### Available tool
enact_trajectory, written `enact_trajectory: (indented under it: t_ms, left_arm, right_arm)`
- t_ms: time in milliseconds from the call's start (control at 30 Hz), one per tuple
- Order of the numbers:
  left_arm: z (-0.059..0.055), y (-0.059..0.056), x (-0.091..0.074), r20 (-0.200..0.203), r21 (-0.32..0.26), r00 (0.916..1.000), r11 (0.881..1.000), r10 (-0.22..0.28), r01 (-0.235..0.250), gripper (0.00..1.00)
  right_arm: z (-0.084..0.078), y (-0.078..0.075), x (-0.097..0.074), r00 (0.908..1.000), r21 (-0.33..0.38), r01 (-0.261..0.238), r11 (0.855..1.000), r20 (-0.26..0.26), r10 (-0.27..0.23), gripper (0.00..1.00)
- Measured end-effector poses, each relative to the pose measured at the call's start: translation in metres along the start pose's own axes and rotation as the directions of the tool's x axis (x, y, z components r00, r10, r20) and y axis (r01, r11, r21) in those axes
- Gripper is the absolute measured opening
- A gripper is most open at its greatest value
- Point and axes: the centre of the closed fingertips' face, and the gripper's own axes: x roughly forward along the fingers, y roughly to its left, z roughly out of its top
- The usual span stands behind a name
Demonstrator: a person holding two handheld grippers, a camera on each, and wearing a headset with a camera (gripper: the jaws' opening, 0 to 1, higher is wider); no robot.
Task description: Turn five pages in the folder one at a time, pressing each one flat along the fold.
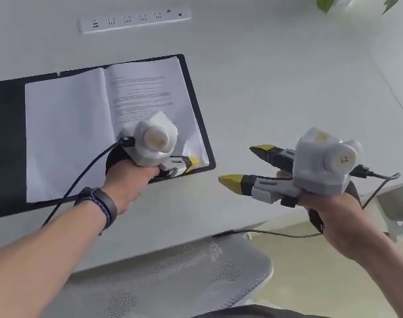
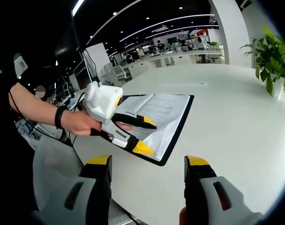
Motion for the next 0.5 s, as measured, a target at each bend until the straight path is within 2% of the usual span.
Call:
enact_trajectory:
  t_ms: [267, 500]
  left_arm:
    - [0.001, 0.003, -0.002, 0.013, -0.033, 0.9998, 0.999, -0.013, 0.014, 0.49]
    - [0.001, 0.003, -0.003, 0.025, -0.06, 0.9994, 0.998, -0.026, 0.028, 0.48]
  right_arm:
    - [0.007, -0.006, 0.017, 0.9998, 0.026, -0.015, 1.0, 0.016, 0.014, 0.58]
    - [0.01, -0.007, 0.044, 0.999, 0.06, -0.04, 0.997, 0.023, 0.038, 0.54]
